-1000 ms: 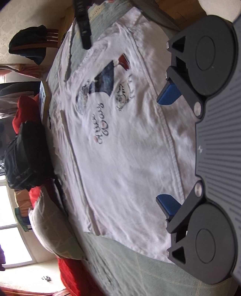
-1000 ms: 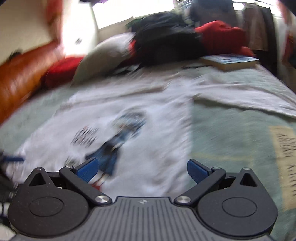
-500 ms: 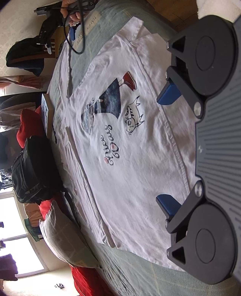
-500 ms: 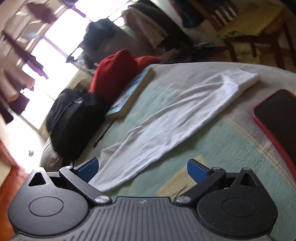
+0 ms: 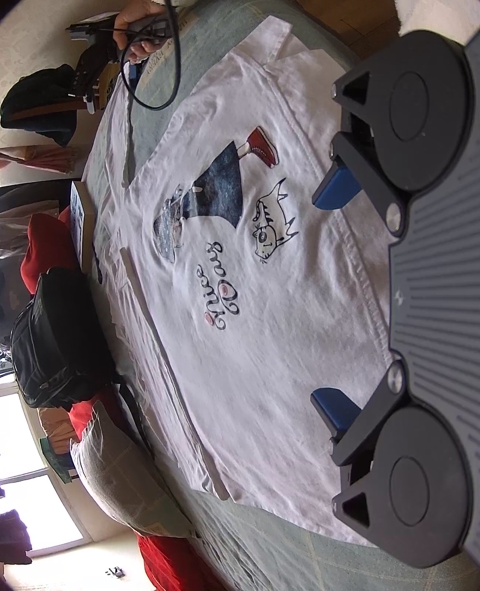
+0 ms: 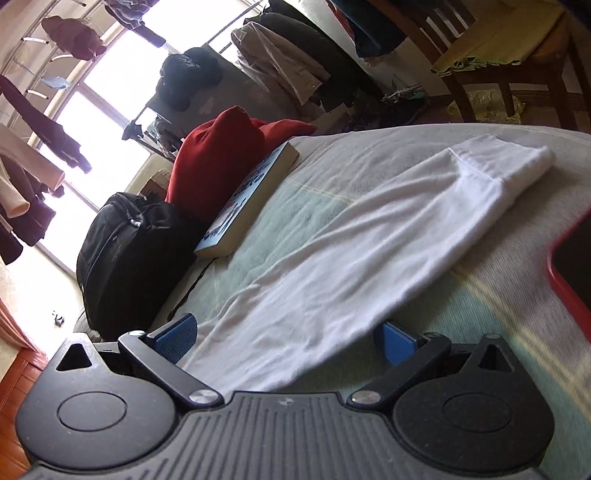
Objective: Fold clothes
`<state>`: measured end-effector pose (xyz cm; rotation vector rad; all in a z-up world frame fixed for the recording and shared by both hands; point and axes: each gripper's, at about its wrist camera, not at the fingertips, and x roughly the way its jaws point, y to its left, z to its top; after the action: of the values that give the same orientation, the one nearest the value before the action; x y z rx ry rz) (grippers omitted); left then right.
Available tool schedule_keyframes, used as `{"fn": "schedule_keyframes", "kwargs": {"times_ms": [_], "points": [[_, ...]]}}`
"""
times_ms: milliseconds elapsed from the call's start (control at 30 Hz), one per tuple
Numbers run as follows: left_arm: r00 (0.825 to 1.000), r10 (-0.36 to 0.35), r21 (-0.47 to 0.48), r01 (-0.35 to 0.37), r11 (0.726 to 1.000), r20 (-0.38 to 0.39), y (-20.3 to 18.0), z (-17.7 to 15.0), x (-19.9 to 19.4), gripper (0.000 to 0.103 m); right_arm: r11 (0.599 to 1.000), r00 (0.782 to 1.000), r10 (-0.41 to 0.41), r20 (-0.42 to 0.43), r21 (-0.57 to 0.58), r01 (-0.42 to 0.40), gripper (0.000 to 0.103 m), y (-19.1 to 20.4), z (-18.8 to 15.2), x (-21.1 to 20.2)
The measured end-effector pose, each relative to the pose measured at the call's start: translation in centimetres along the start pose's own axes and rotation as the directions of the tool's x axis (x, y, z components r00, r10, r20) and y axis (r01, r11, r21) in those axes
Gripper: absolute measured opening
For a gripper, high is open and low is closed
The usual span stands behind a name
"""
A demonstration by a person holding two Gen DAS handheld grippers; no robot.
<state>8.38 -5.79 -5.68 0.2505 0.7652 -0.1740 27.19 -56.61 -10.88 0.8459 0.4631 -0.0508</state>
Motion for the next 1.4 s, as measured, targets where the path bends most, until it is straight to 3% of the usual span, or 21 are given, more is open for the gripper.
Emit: {"fn": "schedule_keyframes", "kwargs": {"times_ms": [500,767,1000,1400], "points": [[0.999,-0.023,-0.01,0.023,1.0,-0.023,0.4,0.7,1.4,0.102,0.998,0.997,0.01,0.079,-0.063,-0.005,0.103,-0.6,2.4,3.4],[1.0,-0.025,-0.023,0.025,0.999,-0.014,1.4,0.9,1.3,0.102,0.997,0.992,0.068,0.108,-0.032,-0.064,0.103,0.2,3.2,2.0],[0.999,-0.034,-0.032,0.034,0.999,-0.003,2.1,0.8,1.1,0.102,0.995,0.99,0.079,0.116,-0.07,-0.071,0.103,3.2,3.6,1.4],[0.998,-0.069,0.002,0.069,0.998,0.004,3.2,0.5,0.1,0.102,0.975,0.988,0.151,0.025,-0.167,-0.145,0.103,11.4,2.0,2.3]]}}
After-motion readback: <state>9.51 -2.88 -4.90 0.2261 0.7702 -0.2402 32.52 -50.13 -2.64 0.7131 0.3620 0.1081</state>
